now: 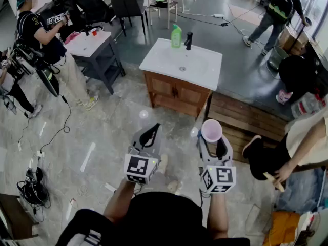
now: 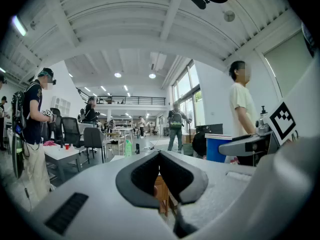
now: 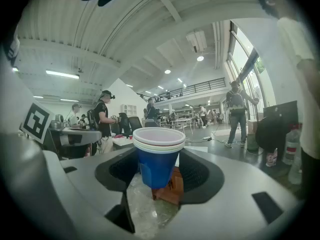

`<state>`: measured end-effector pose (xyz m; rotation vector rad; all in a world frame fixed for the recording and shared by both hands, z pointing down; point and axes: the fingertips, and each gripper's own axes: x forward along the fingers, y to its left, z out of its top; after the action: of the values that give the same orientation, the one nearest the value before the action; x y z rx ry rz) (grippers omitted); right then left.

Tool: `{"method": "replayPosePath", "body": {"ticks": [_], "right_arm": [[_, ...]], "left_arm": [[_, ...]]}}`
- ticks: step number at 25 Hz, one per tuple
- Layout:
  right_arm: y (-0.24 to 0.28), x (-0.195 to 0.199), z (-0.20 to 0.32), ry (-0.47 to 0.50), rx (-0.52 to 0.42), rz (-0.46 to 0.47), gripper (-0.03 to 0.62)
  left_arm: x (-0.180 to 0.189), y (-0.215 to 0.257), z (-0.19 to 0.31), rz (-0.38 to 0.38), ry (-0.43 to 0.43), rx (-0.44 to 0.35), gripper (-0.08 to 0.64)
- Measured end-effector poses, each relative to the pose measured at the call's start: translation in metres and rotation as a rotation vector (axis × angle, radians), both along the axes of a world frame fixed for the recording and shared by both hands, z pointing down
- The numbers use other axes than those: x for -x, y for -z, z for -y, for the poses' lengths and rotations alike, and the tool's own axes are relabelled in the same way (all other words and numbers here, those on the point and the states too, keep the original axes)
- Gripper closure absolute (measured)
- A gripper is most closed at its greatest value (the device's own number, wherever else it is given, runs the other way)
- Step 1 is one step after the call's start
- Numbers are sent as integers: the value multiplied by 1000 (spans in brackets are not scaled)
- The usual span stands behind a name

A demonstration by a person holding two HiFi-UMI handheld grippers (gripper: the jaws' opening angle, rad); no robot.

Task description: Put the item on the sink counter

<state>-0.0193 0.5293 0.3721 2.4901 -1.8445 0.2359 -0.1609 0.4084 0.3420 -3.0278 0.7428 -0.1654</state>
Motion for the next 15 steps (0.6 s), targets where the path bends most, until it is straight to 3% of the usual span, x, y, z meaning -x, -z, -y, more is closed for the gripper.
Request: {"method": "replayPosePath", "body": {"ticks": [15], "right_arm": [[-9,-24,38,28,14,23,333]], "left_arm": [[-22,-10,41,20,28,23,557]]}}
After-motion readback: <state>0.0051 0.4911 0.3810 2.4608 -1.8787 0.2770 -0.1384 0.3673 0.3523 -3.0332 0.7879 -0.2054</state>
